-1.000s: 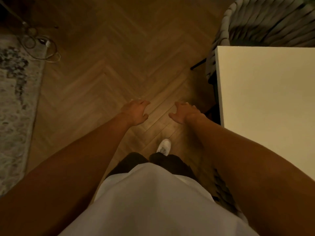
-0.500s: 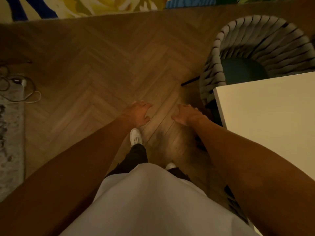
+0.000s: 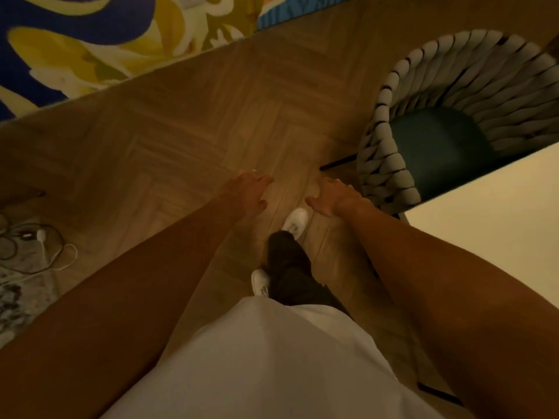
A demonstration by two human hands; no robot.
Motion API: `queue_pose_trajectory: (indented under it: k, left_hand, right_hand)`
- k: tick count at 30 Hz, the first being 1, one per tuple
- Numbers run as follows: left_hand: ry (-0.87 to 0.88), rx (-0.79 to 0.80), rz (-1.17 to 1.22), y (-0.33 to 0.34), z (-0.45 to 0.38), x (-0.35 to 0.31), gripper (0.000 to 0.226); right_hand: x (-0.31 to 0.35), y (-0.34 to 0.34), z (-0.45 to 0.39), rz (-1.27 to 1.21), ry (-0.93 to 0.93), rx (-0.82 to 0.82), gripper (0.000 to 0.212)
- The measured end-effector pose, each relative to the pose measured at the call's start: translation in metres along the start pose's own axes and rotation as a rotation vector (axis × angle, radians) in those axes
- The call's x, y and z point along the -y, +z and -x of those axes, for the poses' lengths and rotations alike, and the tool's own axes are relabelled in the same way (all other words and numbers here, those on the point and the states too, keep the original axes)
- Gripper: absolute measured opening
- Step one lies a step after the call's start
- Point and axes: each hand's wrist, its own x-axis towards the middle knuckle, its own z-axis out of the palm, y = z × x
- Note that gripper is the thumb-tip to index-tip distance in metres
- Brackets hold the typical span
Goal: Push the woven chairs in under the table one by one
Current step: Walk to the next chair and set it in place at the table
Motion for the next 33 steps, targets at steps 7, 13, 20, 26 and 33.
queue_pose_trajectory:
  k: [7,13,20,26,33]
  left_hand:
    - [0.075,0.059,-0.083,-0.081,-0.117,0.006,0.064]
    - [0.170,0.061,-0.086,-0.141,-0.212,0.001,0.065]
    - [0.356,0.127,-0.141,-0.187,-0.319,-0.008,0.065]
    - [0.556,0.185,-0.205,-0.238,-0.413,-0.025,0.060]
    - [0.803,0.286,-0.419,-0.289,-0.498,-0.042,0.061]
  right_hand:
    - [-0.028,-0.090,-0.079,-0.078,0.068,-0.022,0.067]
    - [-0.061,-0.166,-0.130,-0.180,0.138,-0.069,0.072]
    - [-0.090,-0.223,-0.178,-0.479,0.486,-0.241,0.075]
    - [-0.109,-0.262,-0.221,-0.619,0.653,-0.261,0.081]
    - [-0.111,-0.296,-0.256,-0.826,0.836,-0.295,0.083]
